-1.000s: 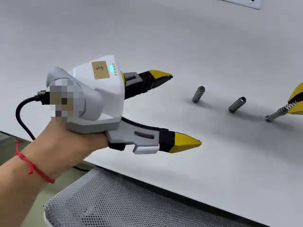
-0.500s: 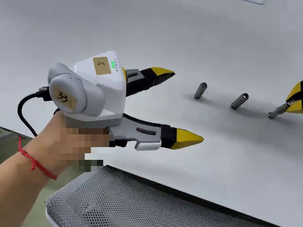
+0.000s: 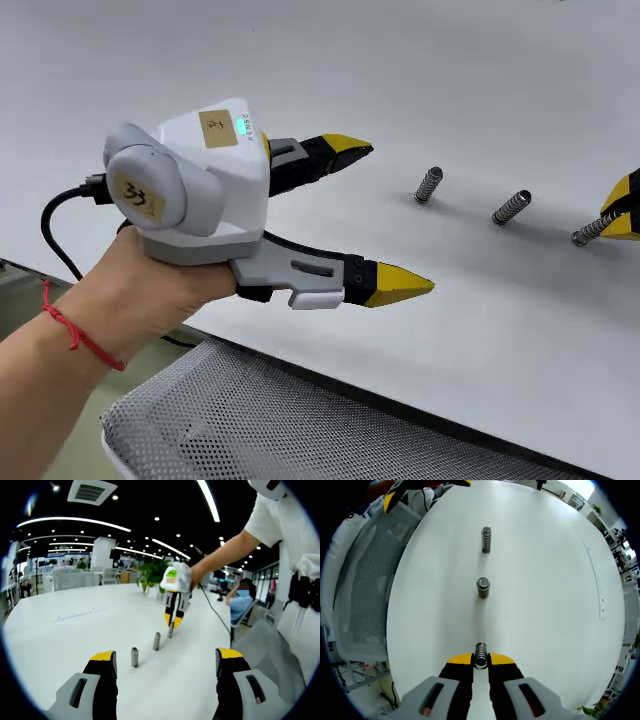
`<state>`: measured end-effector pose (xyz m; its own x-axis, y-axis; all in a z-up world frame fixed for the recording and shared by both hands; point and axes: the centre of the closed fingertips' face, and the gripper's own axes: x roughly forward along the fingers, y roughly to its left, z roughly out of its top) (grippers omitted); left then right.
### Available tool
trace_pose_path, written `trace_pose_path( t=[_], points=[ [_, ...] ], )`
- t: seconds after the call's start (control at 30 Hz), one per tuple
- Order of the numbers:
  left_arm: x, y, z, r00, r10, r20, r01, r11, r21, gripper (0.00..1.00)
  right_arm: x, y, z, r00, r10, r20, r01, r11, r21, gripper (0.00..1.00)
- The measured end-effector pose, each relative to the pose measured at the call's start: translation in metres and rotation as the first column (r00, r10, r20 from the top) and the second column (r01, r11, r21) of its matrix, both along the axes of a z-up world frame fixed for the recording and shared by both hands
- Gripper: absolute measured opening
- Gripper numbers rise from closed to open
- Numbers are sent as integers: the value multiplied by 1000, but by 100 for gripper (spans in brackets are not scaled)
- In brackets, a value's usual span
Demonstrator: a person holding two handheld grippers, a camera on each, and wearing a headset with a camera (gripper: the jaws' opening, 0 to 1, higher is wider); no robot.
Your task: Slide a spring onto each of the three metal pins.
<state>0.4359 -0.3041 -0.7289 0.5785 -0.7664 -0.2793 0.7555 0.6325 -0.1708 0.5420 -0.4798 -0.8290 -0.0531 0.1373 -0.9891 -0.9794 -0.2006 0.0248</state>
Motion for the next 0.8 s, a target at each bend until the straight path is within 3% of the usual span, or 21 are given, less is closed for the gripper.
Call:
trace_pose_path(
  t=[0.8],
  points=[
    [-2, 0, 1, 1000, -3, -4, 3, 1000, 6, 81, -10, 5, -1, 1000, -12, -7, 12, 1000, 8, 14]
  ],
)
